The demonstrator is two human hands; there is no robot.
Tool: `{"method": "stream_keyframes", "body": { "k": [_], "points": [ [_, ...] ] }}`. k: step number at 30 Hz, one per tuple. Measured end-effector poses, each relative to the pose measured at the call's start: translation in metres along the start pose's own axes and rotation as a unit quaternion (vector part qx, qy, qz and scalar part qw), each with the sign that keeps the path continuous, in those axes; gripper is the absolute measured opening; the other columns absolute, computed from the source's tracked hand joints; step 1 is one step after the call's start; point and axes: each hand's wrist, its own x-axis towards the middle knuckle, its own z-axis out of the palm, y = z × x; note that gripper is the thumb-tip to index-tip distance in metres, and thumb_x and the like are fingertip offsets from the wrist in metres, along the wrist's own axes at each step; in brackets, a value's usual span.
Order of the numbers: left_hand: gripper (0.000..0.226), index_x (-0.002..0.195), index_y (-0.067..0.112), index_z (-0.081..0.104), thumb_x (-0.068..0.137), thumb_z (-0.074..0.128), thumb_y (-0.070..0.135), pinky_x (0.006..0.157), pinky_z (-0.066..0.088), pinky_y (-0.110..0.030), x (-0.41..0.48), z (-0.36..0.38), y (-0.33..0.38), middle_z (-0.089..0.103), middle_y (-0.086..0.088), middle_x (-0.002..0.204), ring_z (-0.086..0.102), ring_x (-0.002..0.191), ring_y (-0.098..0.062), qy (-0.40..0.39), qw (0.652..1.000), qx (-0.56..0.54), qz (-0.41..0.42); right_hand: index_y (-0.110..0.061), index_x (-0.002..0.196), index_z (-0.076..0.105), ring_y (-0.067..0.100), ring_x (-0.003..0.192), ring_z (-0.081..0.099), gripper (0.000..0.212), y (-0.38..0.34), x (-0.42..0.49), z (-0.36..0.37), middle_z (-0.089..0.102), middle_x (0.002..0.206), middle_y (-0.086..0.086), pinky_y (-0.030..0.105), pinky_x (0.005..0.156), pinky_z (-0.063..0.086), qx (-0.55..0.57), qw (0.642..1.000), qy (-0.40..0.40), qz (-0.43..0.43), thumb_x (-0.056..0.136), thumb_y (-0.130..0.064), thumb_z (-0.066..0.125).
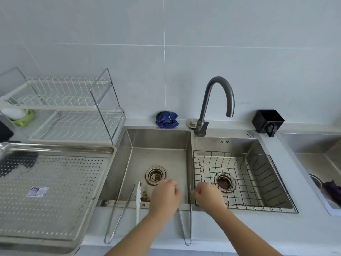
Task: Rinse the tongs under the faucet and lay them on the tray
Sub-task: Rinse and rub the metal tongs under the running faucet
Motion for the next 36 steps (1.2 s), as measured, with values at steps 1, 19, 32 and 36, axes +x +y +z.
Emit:
{"method": "stream_keyframes", "body": {
  "k": [1,19,32,36],
  "points": [
    [0.022,0.101,0.008,0.069,0.094,0.051,0.017,0.080,0.051,-0.042,-0.002,0.006,-0.001,0.067,-0.007,0.089,0.063,0.084,-0.024,-0.014,1.000,-0.012,-0.020,-0.020,0.078,0.060,0.028,0.083,0.067,0.020,0.004,0.000,0.006,0.068,0.078,0.003,0.031,0.064,0.045,0.000,1.000,-0.010,0.006,0.095,-0.031,0.060],
    [0.016,0.098,0.015,0.070,0.090,0.058,0.008,0.077,0.054,-0.032,-0.018,0.064,0.000,0.073,-0.001,0.094,0.066,0.087,-0.018,-0.026,0.989,-0.045,-0.138,-0.009,0.079,0.066,0.028,0.077,0.069,0.019,0.009,-0.005,0.038,0.073,0.083,0.009,0.031,0.061,0.052,0.028,0.996,-0.051,0.070,0.081,-0.028,0.064],
    [0.028,0.117,0.020,0.070,0.092,0.066,0.010,0.061,0.046,-0.018,-0.006,0.057,0.025,0.066,0.005,0.072,0.060,0.063,-0.006,0.069,0.902,-0.382,-0.188,-0.019,0.064,0.059,0.011,0.057,0.060,0.022,0.014,-0.004,-0.011,0.068,0.061,0.000,0.023,0.051,0.044,0.139,0.987,0.065,0.041,0.080,-0.032,0.066],
    [0.018,0.110,0.023,0.072,0.097,0.062,0.032,0.065,0.055,-0.036,0.001,0.054,0.051,0.069,-0.004,0.072,0.066,0.068,-0.014,0.025,0.818,-0.538,-0.204,-0.015,0.069,0.065,0.017,0.067,0.066,0.023,0.017,0.003,-0.027,0.069,0.063,0.002,0.025,0.057,0.046,0.160,0.981,0.106,0.020,0.082,-0.034,0.067]
  ]
}}
